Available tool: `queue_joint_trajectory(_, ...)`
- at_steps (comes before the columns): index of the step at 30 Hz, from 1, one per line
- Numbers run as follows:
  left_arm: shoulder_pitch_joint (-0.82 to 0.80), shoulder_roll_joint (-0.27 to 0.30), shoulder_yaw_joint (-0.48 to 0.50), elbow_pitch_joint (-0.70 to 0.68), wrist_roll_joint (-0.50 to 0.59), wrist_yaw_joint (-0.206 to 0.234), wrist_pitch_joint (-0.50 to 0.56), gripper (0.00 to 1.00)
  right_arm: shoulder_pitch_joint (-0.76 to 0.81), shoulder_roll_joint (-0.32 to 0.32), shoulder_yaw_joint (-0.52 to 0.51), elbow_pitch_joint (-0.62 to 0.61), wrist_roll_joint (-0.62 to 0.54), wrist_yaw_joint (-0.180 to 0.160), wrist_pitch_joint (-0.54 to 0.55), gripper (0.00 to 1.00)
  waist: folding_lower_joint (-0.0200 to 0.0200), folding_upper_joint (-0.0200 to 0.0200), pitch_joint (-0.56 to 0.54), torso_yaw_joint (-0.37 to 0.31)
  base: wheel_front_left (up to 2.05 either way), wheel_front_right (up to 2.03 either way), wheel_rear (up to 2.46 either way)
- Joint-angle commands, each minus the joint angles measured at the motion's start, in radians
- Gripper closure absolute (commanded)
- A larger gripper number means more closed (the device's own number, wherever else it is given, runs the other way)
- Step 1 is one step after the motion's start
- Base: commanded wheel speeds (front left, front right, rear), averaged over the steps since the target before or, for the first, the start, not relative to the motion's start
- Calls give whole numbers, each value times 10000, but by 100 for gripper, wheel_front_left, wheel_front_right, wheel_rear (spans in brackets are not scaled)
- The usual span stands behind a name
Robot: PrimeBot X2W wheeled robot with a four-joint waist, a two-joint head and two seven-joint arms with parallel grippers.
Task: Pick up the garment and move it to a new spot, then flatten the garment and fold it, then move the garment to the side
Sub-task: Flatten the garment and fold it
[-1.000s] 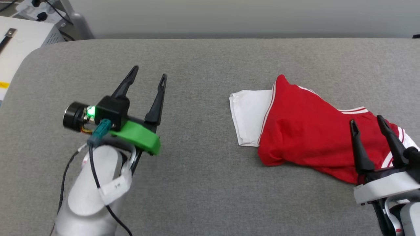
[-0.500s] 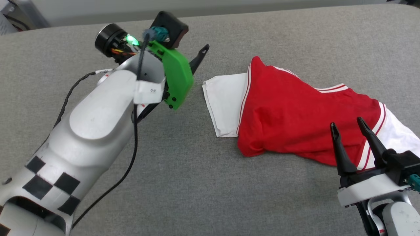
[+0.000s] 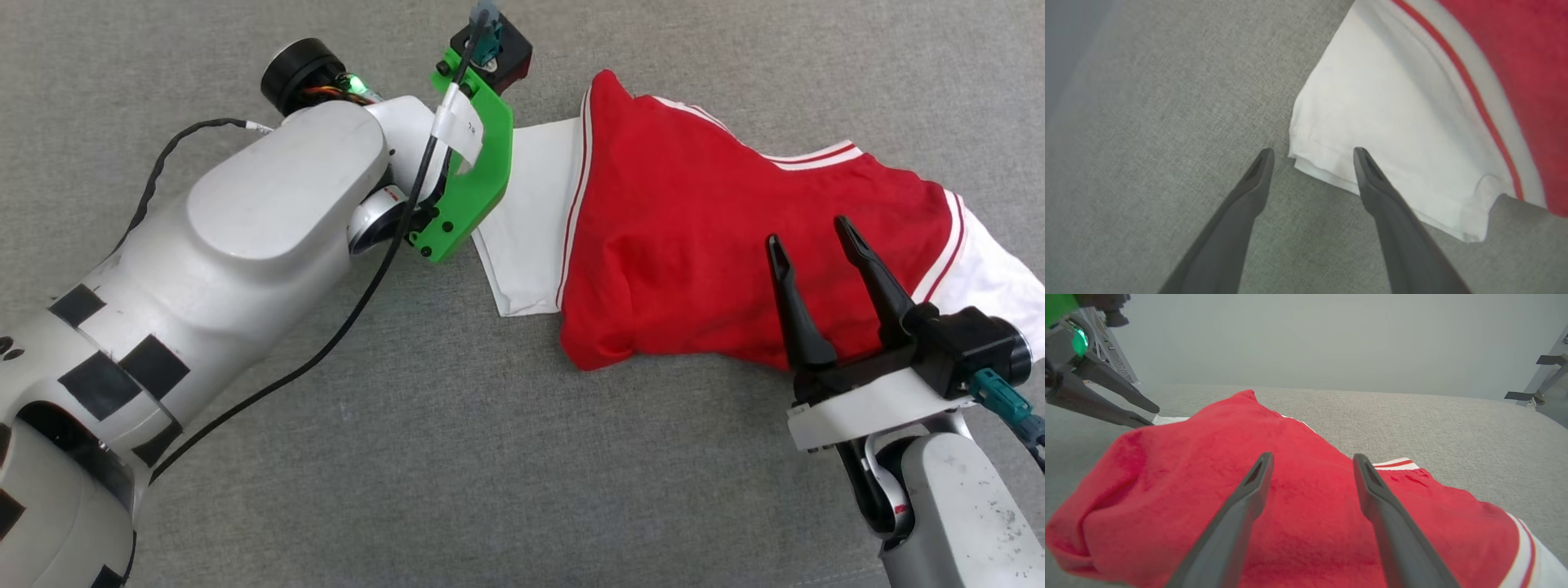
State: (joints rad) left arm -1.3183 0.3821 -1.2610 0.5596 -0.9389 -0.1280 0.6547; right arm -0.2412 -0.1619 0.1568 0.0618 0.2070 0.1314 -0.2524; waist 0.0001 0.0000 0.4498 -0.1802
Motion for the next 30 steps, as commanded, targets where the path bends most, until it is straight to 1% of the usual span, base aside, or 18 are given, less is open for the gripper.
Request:
queue_joint_trajectory(1, -141, 26, -88, 132, -94, -26, 181, 0, -224, 78, 26, 10, 19, -7, -89, 0, -1, 0, 502, -384, 0, 0, 0)
queue_joint_trajectory(5, 111, 52, -179, 161, 88, -26, 682, 0, -342, 234, 65, -15, 36, -7, -91, 0, -1, 0, 665, -542, 0, 0, 0)
queue_joint_trajectory(8, 529, 134, -187, -192, 573, -26, 1309, 0, -331, 299, -24, -35, 35, -7, -91, 0, -1, 0, 695, -586, 0, 0, 0)
queue_joint_trajectory(9, 651, 198, -188, -377, 727, -26, 1518, 13, -332, 315, -37, -41, 28, -7, -92, 0, -1, 0, 695, -603, 0, 0, 0)
queue_joint_trajectory(10, 693, 294, -188, -530, 681, -26, 1419, 91, -330, 333, -65, -53, 17, -7, -92, 0, -1, 0, 692, -604, 0, 0, 0)
queue_joint_trajectory(11, 703, 353, -189, -613, 562, -26, 1264, 100, -323, 348, -91, -65, 5, -7, -92, 0, -1, 0, 677, -595, 0, 0, 0)
queue_joint_trajectory(14, 595, 534, -190, -865, 567, -26, 693, 100, -292, 356, -163, -88, -56, -7, -92, 0, -1, 0, 576, -519, 0, 0, 0)
queue_joint_trajectory(18, 354, 804, -190, -1081, 564, -26, -633, 100, -126, 318, -363, -98, -172, -7, -92, 0, -1, 0, 204, -210, 0, 0, 0)
queue_joint_trajectory(22, 341, 1231, -188, -1334, 270, -27, -1987, 100, 220, 277, -592, -75, -250, -7, -92, 0, -1, 0, -376, 220, 0, 0, 0)
queue_joint_trajectory(25, 521, 1779, -188, -1615, 105, -27, -2590, 100, 540, 240, -775, -58, -284, -7, -93, 0, -1, 0, -839, 622, 0, 0, 0)
queue_joint_trajectory(30, 1094, 2697, -86, -1946, -265, 8, -3048, 100, 979, 132, -909, -12, -303, -7, -93, 0, -1, 0, -1428, 1235, 0, 0, 0)
